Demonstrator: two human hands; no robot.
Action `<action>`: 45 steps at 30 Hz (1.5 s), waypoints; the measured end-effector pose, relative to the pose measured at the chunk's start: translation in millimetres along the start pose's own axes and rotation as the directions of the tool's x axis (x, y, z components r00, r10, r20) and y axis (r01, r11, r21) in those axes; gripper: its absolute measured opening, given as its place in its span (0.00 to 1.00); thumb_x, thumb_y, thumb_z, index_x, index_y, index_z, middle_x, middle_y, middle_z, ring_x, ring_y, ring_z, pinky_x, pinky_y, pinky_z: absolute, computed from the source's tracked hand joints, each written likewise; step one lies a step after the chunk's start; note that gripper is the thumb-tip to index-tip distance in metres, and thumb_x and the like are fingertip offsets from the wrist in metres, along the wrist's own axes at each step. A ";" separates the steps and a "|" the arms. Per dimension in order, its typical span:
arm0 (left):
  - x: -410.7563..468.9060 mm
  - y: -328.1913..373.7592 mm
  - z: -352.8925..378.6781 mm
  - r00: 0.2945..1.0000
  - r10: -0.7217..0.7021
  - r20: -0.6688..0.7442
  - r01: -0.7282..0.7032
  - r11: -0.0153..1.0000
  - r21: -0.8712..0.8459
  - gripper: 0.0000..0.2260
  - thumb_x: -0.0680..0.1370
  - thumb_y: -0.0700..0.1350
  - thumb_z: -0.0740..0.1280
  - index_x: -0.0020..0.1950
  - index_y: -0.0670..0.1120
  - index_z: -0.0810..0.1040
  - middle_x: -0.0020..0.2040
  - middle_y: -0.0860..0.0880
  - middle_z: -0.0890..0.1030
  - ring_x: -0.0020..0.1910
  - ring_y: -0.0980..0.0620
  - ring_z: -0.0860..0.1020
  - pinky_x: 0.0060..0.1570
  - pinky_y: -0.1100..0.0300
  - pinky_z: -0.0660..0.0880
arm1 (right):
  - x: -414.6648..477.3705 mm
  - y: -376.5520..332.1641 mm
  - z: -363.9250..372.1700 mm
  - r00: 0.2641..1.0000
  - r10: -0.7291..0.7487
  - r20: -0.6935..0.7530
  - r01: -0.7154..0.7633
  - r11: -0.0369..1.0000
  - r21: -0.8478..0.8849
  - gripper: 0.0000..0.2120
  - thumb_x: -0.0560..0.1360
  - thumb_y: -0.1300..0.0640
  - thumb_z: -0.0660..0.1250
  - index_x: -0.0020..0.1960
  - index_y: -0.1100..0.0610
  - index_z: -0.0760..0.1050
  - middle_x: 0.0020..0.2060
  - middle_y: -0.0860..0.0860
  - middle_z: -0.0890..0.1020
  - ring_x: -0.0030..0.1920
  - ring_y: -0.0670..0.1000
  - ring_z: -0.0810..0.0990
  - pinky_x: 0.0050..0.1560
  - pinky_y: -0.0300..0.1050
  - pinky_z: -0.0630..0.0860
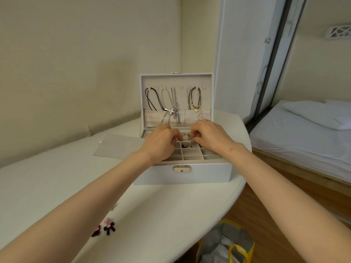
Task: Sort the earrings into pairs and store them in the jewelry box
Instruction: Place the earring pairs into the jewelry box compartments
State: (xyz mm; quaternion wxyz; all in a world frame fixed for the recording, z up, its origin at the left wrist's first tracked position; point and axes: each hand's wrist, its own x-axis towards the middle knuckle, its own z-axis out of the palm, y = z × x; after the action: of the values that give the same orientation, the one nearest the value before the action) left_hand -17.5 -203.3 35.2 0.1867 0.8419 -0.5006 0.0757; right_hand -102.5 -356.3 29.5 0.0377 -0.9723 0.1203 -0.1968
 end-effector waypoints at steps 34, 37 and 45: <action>3.7 7.3 9.8 0.989 0.053 0.141 -0.064 0.995 0.079 0.28 0.72 0.30 0.56 0.67 0.53 0.71 0.55 0.43 0.68 0.61 0.44 0.64 0.56 0.58 0.63 | -10.8 5.5 -12.3 0.999 0.050 0.009 -0.051 0.991 0.125 0.19 0.74 0.68 0.59 0.44 0.48 0.82 0.47 0.49 0.74 0.50 0.49 0.73 0.49 0.47 0.72; 5.5 9.7 10.1 0.983 0.055 0.174 -0.071 0.994 0.089 0.28 0.73 0.30 0.55 0.68 0.53 0.71 0.55 0.44 0.67 0.61 0.44 0.63 0.56 0.59 0.62 | -14.6 3.8 -7.5 0.997 0.015 0.070 -0.020 0.998 0.064 0.19 0.74 0.69 0.59 0.47 0.48 0.82 0.47 0.50 0.73 0.51 0.50 0.72 0.48 0.44 0.69; 5.9 8.6 9.2 0.985 0.046 0.167 -0.060 0.995 0.078 0.27 0.72 0.30 0.55 0.67 0.51 0.71 0.56 0.42 0.68 0.61 0.44 0.64 0.59 0.57 0.63 | -17.2 1.8 -7.1 0.999 0.048 0.019 -0.049 0.995 0.083 0.19 0.72 0.70 0.59 0.46 0.49 0.82 0.47 0.51 0.73 0.51 0.52 0.72 0.46 0.43 0.69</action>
State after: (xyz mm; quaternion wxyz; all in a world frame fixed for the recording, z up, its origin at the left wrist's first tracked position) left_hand -22.7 -215.4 30.6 0.1073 0.8387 -0.5330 0.0313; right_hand -121.0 -354.0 29.4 0.0839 -0.9683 0.1354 -0.1926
